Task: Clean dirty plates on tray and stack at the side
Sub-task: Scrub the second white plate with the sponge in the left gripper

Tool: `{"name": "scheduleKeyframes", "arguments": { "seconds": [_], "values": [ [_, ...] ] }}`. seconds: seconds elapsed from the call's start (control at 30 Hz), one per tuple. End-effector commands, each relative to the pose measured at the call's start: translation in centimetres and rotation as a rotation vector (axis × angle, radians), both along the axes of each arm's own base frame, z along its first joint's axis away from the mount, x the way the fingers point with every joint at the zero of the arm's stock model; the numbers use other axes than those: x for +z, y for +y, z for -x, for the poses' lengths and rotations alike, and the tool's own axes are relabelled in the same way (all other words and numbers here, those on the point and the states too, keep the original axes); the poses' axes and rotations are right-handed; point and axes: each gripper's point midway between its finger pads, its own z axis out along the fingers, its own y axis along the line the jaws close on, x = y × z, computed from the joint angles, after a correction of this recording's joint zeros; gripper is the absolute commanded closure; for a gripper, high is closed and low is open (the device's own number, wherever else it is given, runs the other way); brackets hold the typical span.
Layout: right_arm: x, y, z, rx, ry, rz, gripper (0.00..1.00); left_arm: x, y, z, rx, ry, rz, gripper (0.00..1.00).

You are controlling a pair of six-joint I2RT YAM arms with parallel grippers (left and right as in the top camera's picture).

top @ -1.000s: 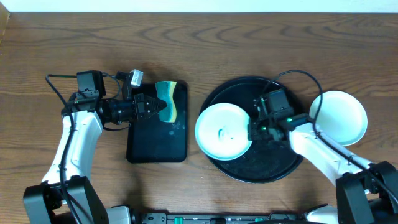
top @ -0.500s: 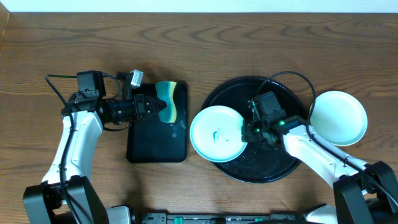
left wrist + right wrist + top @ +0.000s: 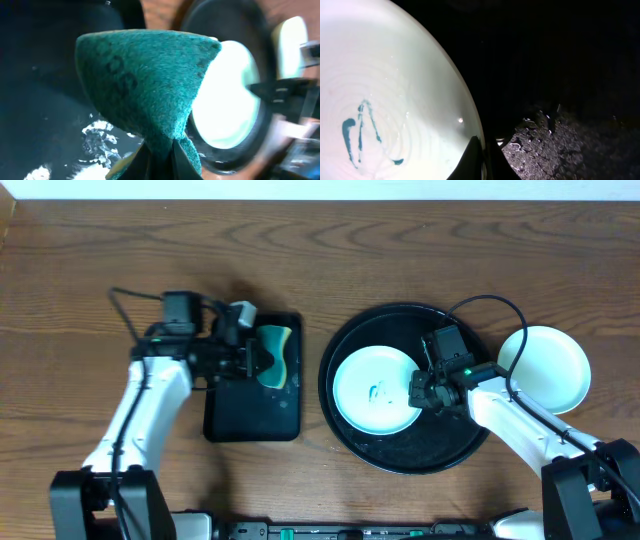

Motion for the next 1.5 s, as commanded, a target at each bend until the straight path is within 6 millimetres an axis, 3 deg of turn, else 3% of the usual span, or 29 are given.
{"name": "scheduleKeyframes", "arguments": {
  "seconds": [0.0,0.17,0.4,0.57,0.63,0.87,1.17,1.33,1.47],
  "values": [
    [-0.1,-1.0,-0.1,0.002,-0.010,0.046,0.99,-1.4,0.6,-1.0,0.084,-0.008,-0.228,0.93],
    [-0.1,-1.0,-0.1,0.003,-0.009,0.046,0.99,-0.6,-2.5,-1.0,0.026,-0.065,-0.298,0.93],
    [-0.1,-1.0,-0.1,0.003,-0.008,0.046,0.99,4.3,-8.0,-1.4,-0.042,-0.151,-0.257,0.93],
    [-0.1,-1.0,0.0,0.003,-0.007,0.046,0.99,4.6,-12.1,-0.7,-0.106,-0.189,-0.214,0.92],
    [-0.1,-1.0,0.0,0.003,-0.007,0.046,0.99,3.8,-14.0,-0.2,-0.139,-0.185,-0.203,0.93],
    [-0.1,-0.9,0.0,0.004,-0.004,0.042,0.99,-0.2,-18.0,1.1,-0.171,-0.086,-0.188,0.93],
    [-0.1,-0.8,0.0,0.006,-0.003,0.036,0.99,-5.9,-21.8,3.6,-0.257,-0.005,-0.227,0.92],
    [-0.1,-0.8,0.0,0.005,-0.002,0.036,0.99,-8.6,-21.5,4.4,-0.264,0.049,-0.283,0.92],
    [-0.1,-0.9,0.1,0.006,0.000,0.037,0.99,-10.1,-18.3,3.6,-0.198,0.058,-0.427,0.93]
  ]
}}
